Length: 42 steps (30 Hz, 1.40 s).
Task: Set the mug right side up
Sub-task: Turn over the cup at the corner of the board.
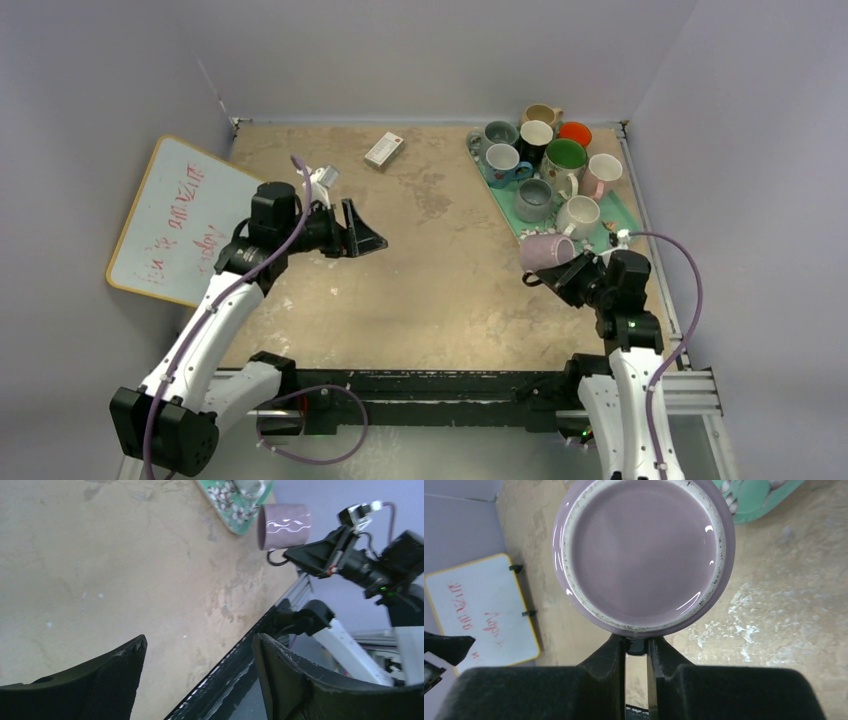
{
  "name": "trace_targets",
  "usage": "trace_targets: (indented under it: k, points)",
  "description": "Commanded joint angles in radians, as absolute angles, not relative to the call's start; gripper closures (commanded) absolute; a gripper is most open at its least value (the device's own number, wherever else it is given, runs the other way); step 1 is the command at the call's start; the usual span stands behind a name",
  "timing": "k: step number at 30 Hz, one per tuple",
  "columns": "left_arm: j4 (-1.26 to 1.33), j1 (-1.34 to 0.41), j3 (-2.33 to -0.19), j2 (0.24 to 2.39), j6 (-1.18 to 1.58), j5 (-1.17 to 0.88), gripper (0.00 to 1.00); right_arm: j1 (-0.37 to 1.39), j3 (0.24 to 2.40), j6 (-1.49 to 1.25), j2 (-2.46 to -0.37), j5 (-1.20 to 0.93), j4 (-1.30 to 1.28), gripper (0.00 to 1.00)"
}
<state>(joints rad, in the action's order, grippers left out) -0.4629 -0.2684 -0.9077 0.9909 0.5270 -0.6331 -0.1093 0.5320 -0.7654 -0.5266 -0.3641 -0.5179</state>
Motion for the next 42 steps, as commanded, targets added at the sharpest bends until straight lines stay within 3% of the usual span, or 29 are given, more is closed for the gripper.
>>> trace_targets:
  k: [1,8,17,26,34,42]
  points:
    - [-0.290,-0.261,-0.871,0.991,0.697,-0.728,0.24,-0.101,0.520,-0.807,-0.520,-0.515,-0.276,1.00]
    - [-0.033,-0.261,-0.767,1.054,0.882,-0.833,0.29,-0.044,0.494,-0.902,-0.597,-0.564,-0.047,1.00]
    - [0.475,-0.262,-0.596,1.141,1.188,-0.835,0.30,0.277,0.473,-1.058,-0.795,-0.416,0.401,1.00]
    - [0.905,-0.268,-0.462,1.173,1.385,-0.833,0.28,0.466,0.535,-1.149,-0.975,-0.291,0.702,1.00]
    - [0.956,-0.300,-0.427,1.139,1.391,-0.707,0.28,0.590,0.608,-1.220,-1.143,-0.205,0.958,1.00]
    - [1.024,-0.321,-0.420,1.184,1.419,-0.660,0.31,0.654,0.679,-1.227,-1.252,-0.196,1.033,1.00]
